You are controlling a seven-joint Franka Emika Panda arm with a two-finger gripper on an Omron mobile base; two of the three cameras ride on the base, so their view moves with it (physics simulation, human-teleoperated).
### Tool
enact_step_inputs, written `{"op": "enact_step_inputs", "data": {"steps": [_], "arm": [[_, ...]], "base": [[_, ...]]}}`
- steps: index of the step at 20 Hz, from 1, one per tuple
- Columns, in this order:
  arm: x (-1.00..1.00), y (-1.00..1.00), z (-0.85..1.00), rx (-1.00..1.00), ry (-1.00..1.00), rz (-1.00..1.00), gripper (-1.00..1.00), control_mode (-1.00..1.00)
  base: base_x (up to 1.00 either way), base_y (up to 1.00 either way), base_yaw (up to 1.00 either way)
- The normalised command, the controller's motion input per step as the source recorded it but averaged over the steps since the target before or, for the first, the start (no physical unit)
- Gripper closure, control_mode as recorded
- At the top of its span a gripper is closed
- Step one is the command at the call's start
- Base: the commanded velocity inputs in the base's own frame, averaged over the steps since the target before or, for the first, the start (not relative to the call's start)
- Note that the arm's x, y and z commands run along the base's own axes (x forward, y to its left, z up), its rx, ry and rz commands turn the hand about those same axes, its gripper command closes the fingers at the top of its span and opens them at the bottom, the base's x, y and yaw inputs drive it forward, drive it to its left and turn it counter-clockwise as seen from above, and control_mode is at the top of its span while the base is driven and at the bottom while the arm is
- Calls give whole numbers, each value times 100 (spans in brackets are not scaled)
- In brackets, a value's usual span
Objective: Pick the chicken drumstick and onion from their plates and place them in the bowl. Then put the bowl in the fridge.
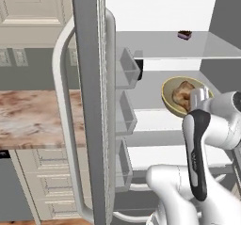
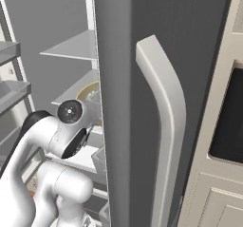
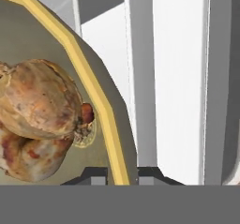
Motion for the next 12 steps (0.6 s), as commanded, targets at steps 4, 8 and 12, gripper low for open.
{"op": "enact_step_inputs", "data": {"steps": [4,8,12], "arm": [[33,0,15,-10,4,0,100,-100],[37,-1,1,-5,11,-1,100,-100],[42,-7,0,0,8,0,100,-100]], "base": [[0,0,0],[0,0,0],[0,0,0]]}}
